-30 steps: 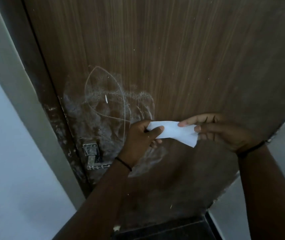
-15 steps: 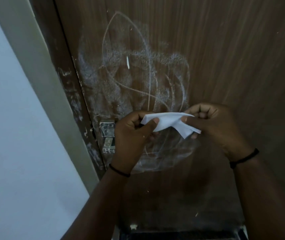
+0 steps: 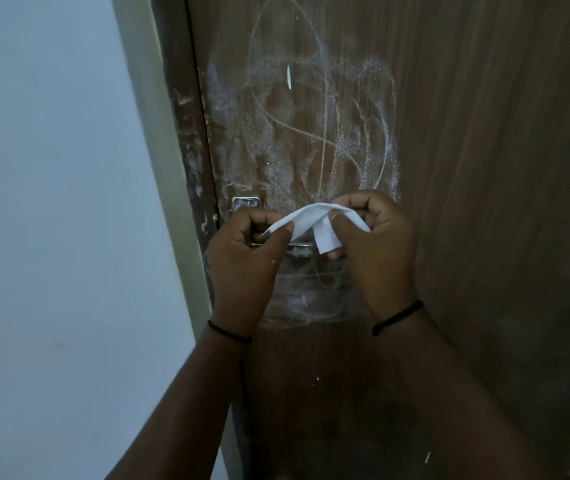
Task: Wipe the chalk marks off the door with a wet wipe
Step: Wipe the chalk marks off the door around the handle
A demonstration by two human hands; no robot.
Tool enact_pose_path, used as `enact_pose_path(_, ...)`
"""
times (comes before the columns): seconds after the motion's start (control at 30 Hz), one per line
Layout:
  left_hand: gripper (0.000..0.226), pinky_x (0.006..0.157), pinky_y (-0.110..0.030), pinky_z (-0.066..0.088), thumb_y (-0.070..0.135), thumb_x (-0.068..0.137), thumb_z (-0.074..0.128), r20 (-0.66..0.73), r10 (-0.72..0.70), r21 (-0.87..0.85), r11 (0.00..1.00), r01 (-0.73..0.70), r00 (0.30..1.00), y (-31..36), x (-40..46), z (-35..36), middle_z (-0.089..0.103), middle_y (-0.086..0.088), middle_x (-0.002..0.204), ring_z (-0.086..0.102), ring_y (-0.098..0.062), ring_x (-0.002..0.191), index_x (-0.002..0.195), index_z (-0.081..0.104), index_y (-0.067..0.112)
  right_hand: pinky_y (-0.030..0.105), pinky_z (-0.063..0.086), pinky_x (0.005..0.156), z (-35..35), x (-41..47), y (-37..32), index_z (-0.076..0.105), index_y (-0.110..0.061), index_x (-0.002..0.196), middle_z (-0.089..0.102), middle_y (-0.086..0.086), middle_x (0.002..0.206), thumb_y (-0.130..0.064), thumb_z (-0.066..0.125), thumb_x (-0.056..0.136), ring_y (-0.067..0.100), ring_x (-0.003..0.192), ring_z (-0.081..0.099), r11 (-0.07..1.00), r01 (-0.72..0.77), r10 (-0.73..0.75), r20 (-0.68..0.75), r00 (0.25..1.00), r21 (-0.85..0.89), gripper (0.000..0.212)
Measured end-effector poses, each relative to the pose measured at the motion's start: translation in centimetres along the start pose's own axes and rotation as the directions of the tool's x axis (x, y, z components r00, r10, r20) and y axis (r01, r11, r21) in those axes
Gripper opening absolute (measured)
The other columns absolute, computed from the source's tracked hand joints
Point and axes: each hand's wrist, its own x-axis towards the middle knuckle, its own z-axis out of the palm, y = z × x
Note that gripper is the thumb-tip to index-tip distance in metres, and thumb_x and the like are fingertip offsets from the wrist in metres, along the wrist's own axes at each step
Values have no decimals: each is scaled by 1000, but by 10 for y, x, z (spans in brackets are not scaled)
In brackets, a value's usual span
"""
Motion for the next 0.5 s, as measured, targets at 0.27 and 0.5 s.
enact_pose_path(0.27,13,64,-6,45,20,80,77,-5,51,95,994,-50,999,37,-44,-52,67,12,81,62,1,77,91,69,20,38,62,60,22,-66,-42,69,-21,90,71,-4,88,0,64,91,14,77,71,999,-38,38,29,999,-6,22)
enact_pose_path(0.5,8,60,-12,41,29,83,75,36,156,393,906,-158,987,71,-43,-66,67,9,75,59,-6,68,83,75,21,28,56,60,10,-71,-74,74,-26,85,70,-12,75,-13,65,88,6,69,66,949,97,-94,24,995,-299,17)
